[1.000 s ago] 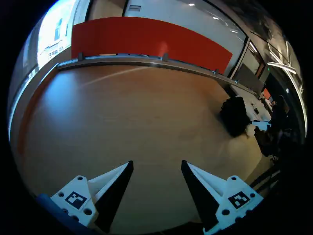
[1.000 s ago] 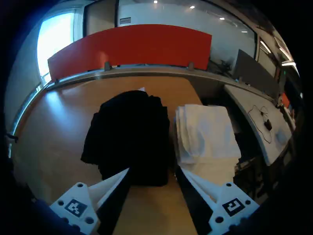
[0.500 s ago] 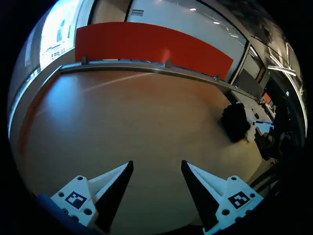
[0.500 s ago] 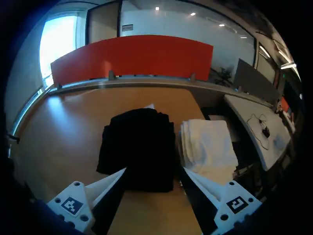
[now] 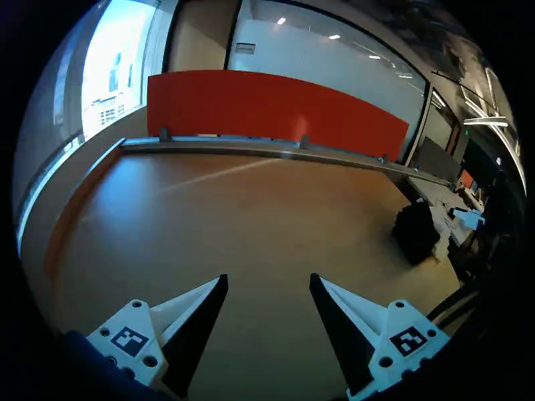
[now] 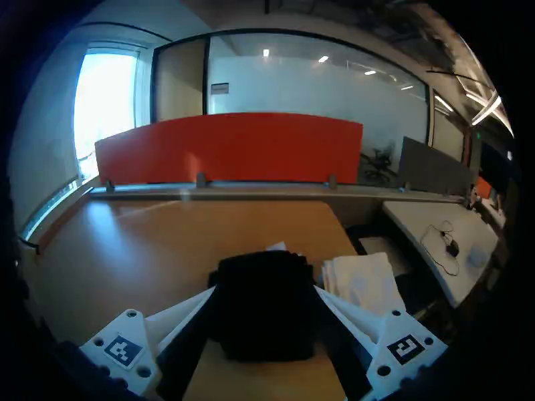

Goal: Fold towel

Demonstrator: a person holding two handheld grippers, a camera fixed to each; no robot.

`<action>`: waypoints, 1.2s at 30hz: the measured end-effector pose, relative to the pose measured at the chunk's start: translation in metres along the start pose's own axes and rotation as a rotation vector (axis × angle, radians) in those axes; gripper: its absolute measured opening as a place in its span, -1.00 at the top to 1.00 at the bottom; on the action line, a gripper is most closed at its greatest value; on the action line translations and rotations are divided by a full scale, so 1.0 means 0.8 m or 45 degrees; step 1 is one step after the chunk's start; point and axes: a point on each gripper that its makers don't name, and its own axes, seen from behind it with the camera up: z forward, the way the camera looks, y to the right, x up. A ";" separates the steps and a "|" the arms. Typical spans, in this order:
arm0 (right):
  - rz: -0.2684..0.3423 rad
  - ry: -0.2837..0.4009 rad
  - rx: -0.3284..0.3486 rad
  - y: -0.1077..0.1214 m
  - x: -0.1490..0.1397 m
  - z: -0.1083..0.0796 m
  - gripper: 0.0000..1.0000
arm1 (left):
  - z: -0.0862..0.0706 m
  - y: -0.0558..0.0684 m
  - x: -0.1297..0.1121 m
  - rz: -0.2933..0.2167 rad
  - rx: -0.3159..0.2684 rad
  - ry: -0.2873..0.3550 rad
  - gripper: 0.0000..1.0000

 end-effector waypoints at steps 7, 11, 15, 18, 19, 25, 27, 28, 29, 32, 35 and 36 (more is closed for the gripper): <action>0.002 0.131 0.021 -0.032 0.039 -0.007 -0.99 | -0.010 -0.027 0.048 0.022 0.078 0.156 -0.81; -0.008 0.186 0.028 -0.050 0.057 -0.011 -0.99 | -0.016 -0.041 0.078 0.043 0.118 0.260 -0.81; -0.019 0.235 0.035 -0.069 0.074 -0.014 -0.99 | -0.021 -0.054 0.103 0.067 0.158 0.349 -0.81; -0.022 0.269 0.031 -0.081 0.085 -0.016 -0.99 | -0.021 -0.063 0.117 0.082 0.177 0.393 -0.81; -0.020 0.279 0.027 -0.084 0.089 -0.016 -0.99 | -0.021 -0.066 0.121 0.087 0.184 0.407 -0.81; -0.007 0.339 0.013 -0.109 0.111 -0.017 -0.99 | -0.025 -0.082 0.148 0.120 0.219 0.497 -0.81; -0.008 0.358 0.012 -0.120 0.119 -0.017 -0.99 | -0.027 -0.086 0.156 0.132 0.228 0.526 -0.81; -0.011 0.368 0.011 -0.126 0.123 -0.017 -0.99 | -0.027 -0.088 0.160 0.133 0.232 0.535 -0.81; -0.015 0.378 0.010 -0.132 0.127 -0.017 -0.99 | -0.027 -0.090 0.163 0.134 0.235 0.546 -0.81; -0.028 0.404 0.006 -0.151 0.139 -0.017 -0.99 | -0.028 -0.094 0.174 0.130 0.239 0.573 -0.81; -0.043 0.431 0.005 -0.172 0.152 -0.019 -0.99 | -0.029 -0.099 0.185 0.120 0.239 0.601 -0.81; -0.048 0.440 0.006 -0.179 0.157 -0.019 -0.99 | -0.029 -0.101 0.188 0.117 0.239 0.611 -0.81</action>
